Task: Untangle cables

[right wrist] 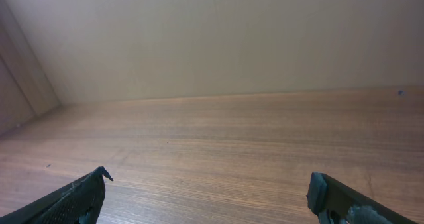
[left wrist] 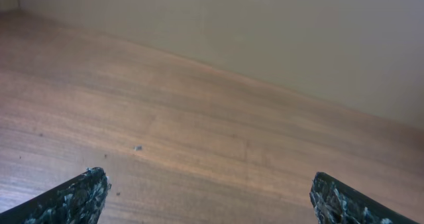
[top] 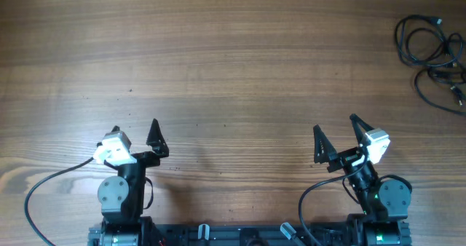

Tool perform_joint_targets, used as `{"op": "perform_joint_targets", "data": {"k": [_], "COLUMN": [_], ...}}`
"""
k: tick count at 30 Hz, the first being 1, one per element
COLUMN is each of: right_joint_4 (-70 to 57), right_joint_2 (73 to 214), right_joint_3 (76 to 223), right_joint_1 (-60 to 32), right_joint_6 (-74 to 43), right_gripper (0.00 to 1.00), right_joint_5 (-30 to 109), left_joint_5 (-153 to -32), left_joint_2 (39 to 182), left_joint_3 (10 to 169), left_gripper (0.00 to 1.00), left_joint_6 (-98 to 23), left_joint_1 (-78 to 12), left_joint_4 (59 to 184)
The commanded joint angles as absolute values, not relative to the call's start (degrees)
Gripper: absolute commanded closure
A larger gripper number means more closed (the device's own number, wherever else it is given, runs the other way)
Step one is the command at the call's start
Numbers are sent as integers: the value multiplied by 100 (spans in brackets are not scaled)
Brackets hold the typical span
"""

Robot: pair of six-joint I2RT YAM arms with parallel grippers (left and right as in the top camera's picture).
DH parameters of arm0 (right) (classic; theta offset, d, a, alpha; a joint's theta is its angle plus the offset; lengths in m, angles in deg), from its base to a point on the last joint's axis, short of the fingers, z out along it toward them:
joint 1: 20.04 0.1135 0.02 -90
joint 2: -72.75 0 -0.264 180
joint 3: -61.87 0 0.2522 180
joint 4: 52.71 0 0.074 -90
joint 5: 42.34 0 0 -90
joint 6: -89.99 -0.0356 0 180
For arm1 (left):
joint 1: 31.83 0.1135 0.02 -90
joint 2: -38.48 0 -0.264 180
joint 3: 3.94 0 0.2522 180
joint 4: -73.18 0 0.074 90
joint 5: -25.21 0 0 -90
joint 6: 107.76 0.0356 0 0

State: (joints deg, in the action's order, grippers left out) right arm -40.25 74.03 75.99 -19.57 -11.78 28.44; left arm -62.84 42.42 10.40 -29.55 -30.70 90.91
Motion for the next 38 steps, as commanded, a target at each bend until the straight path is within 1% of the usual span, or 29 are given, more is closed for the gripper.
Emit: {"op": "perform_joint_targets", "data": {"k": [1, 38], "right_joint_4": [-4051, -4051], "right_joint_2": [7377, 7377], "right_joint_3": [7595, 7595], "right_joint_1": [-1931, -1931], "right_joint_6": [-1241, -1237], "right_gripper": [0, 0], "right_joint_5": [2838, 2838], "left_joint_5": [-6152, -6150], "left_joint_2": [3952, 3864], "left_joint_3": [1014, 1014], "left_gripper": [0, 0], "left_joint_6": [-2732, -2735], "left_joint_1": [-3125, -3125], "left_joint_4": [9102, 9084]}}
